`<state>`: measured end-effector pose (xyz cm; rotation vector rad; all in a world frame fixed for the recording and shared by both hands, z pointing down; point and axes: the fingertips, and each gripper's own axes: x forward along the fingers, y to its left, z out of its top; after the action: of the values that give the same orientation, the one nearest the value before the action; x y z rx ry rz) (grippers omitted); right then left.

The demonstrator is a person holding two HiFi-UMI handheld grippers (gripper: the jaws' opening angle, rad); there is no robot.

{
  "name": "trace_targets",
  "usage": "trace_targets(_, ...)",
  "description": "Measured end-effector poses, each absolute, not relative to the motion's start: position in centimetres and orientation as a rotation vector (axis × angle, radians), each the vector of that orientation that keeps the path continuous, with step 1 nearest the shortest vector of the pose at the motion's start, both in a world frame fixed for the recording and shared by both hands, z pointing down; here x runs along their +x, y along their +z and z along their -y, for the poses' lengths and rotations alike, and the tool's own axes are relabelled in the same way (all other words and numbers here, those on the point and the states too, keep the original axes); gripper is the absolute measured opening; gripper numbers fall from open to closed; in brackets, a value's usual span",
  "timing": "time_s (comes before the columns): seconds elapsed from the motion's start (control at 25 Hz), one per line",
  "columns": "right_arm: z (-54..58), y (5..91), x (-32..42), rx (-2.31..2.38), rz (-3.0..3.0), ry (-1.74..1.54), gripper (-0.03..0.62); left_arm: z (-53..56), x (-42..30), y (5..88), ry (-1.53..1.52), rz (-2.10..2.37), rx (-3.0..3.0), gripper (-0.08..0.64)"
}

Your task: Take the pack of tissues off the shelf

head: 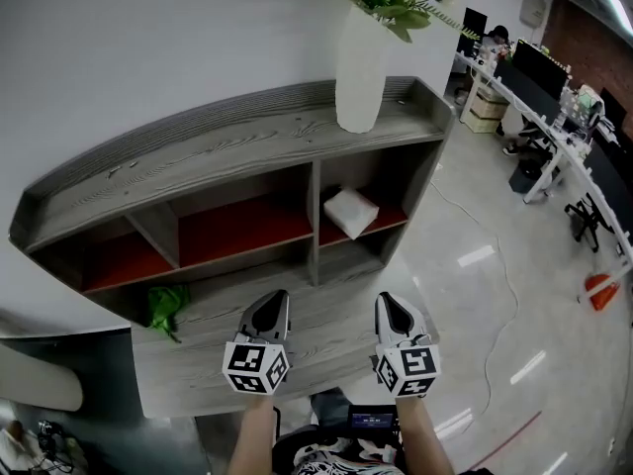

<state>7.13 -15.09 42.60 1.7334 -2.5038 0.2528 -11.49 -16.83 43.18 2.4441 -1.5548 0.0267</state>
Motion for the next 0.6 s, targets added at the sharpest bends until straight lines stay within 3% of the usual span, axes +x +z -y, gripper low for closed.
trace_targets(0.6,21.6,44.1,5.7,1.705,2.504,0.279,0.038,21.7,-10.7,43.9,0.062,1.538,2.471,0.007)
